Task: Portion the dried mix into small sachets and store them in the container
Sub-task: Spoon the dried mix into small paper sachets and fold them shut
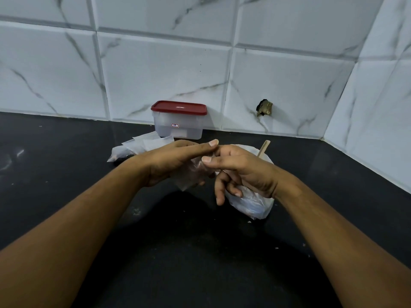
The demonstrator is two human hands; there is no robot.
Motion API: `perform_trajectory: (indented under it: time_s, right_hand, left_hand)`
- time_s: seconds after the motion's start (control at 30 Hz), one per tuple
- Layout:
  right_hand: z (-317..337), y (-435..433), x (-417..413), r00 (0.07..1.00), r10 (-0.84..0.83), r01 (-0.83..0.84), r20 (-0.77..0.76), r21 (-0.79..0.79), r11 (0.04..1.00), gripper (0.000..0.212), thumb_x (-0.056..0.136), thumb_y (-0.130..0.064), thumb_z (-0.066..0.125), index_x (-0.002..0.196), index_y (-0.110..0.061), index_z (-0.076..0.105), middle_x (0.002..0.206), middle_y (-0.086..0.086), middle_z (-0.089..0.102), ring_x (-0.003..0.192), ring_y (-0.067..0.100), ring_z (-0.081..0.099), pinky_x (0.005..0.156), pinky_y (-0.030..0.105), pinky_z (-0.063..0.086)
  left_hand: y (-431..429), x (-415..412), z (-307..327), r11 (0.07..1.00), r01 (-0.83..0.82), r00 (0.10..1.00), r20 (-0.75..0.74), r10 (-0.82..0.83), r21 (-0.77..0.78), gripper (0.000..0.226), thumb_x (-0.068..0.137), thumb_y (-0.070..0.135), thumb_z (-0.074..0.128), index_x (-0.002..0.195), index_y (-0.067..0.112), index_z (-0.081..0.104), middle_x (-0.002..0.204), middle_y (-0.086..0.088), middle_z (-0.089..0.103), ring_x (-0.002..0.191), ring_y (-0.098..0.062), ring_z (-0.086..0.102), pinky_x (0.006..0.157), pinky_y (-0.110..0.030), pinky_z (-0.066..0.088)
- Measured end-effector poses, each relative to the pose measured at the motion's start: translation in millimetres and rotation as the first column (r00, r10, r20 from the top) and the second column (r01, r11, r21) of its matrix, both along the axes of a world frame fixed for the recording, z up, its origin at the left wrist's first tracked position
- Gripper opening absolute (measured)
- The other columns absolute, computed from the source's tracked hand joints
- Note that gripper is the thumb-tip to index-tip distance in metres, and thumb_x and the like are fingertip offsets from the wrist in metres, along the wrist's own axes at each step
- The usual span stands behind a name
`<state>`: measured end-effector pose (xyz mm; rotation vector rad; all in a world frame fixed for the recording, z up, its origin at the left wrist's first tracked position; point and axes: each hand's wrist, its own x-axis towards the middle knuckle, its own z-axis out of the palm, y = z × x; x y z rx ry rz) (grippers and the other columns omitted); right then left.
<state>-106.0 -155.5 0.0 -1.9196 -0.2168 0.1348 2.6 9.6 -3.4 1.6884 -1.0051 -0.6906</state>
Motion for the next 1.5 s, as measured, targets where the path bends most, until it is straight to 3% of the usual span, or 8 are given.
perform_trajectory:
  time_s: [0.3, 0.43, 0.73, 0.87, 1.0, 1.07, 1.17, 1.5]
  right_hand:
    - [1.7, 1.3, -0.7, 0.999, -0.031, 0.031, 0.035, -0.023, 0.999, 0.048, 0.098, -0.048, 0.054, 0.131, -0.014, 0.056, 0.113, 0.010, 0.076, 0.055, 0.025, 0.067, 0.038, 0.019, 0.038]
    - [5.4, -0.3, -1.7, 0.985, -0.107, 0.115, 0.132, -0.061, 0.991, 0.054, 0.100, -0.056, 0.046, 0.127, -0.014, 0.066, 0.116, 0.010, 0.076, 0.055, 0.024, 0.068, 0.041, 0.027, 0.035]
    - [9.4, 2.4, -3.9, 0.957, -0.172, 0.202, 0.235, -0.111, 0.973, 0.075, 0.096, -0.066, 0.033, 0.104, -0.005, 0.077, 0.095, 0.005, 0.080, 0.083, 0.038, 0.073, 0.051, 0.034, 0.043]
    - [7.4, -0.2, -2.0, 0.947, -0.197, 0.241, 0.254, -0.156, 0.958, 0.076, 0.096, -0.075, 0.032, 0.107, -0.018, 0.080, 0.089, 0.005, 0.079, 0.083, 0.055, 0.065, 0.057, 0.031, 0.047]
    - [7.3, -1.5, -3.0, 0.938, -0.214, 0.264, 0.272, -0.160, 0.951, 0.068, 0.098, -0.068, 0.033, 0.115, -0.019, 0.078, 0.077, 0.003, 0.077, 0.059, 0.029, 0.067, 0.050, 0.032, 0.037]
    - [7.1, -0.8, -2.5, 0.936, -0.198, 0.249, 0.292, -0.149, 0.957, 0.064, 0.102, -0.062, 0.036, 0.112, -0.016, 0.079, 0.096, 0.004, 0.079, 0.077, 0.036, 0.071, 0.050, 0.034, 0.043]
    - [7.2, 0.0, -2.2, 0.925, -0.193, 0.252, 0.328, -0.147, 0.957, 0.044, 0.108, -0.039, 0.048, 0.106, -0.008, 0.079, 0.108, -0.003, 0.078, 0.089, 0.012, 0.072, 0.056, 0.039, 0.050]
    - [7.9, -4.0, -2.8, 0.920, -0.269, 0.322, 0.285, -0.161, 0.933, 0.035, 0.106, -0.027, 0.058, 0.095, 0.000, 0.077, 0.090, 0.006, 0.079, 0.076, 0.020, 0.074, 0.055, 0.033, 0.052]
  left_hand:
    - [0.1, 4.4, -1.1, 0.999, -0.030, 0.999, 0.017, 0.029, 0.028, 0.057, 0.095, 0.062, 0.050, 0.113, 0.015, 0.077, 0.113, -0.006, 0.078, 0.108, -0.018, 0.072, 0.094, -0.032, 0.051]
    - [2.0, 7.4, -1.2, 0.997, -0.070, 0.998, 0.005, 0.070, -0.018, 0.064, 0.087, 0.067, 0.065, 0.120, 0.013, 0.075, 0.117, -0.008, 0.077, 0.117, -0.027, 0.070, 0.112, -0.049, 0.047]
    - [5.5, 9.0, 2.0, 1.000, -0.019, 1.000, 0.014, 0.020, -0.015, 0.075, 0.085, 0.059, 0.074, 0.117, -0.009, 0.064, 0.102, -0.025, 0.071, 0.089, -0.026, 0.063, 0.081, -0.036, 0.049]
    - [6.1, 12.8, 1.3, 0.999, -0.042, 0.998, 0.050, 0.042, -0.006, 0.061, 0.083, 0.057, 0.077, 0.114, 0.005, 0.073, 0.111, -0.020, 0.075, 0.092, -0.023, 0.068, 0.088, -0.037, 0.050]
    - [6.3, 12.0, 1.8, 1.000, -0.027, 0.998, 0.065, 0.027, -0.013, 0.059, 0.080, 0.050, 0.078, 0.114, 0.003, 0.072, 0.113, -0.024, 0.071, 0.088, -0.019, 0.067, 0.077, -0.025, 0.053]
    - [7.6, 13.5, 2.7, 1.000, -0.002, 0.998, 0.066, 0.002, -0.001, 0.058, 0.082, 0.046, 0.084, 0.117, 0.003, 0.070, 0.115, -0.026, 0.070, 0.090, -0.021, 0.067, 0.081, -0.029, 0.055]
    - [8.4, 17.5, 1.0, 0.999, 0.031, 0.996, 0.081, -0.032, 0.009, 0.058, 0.075, 0.035, 0.087, 0.122, 0.006, 0.069, 0.118, -0.021, 0.072, 0.103, -0.025, 0.070, 0.097, -0.039, 0.055]
    - [7.8, 16.0, 1.8, 0.997, 0.022, 0.989, 0.146, -0.031, 0.068, 0.039, 0.082, 0.017, 0.085, 0.117, 0.010, 0.070, 0.109, -0.009, 0.075, 0.092, -0.017, 0.071, 0.088, -0.033, 0.061]
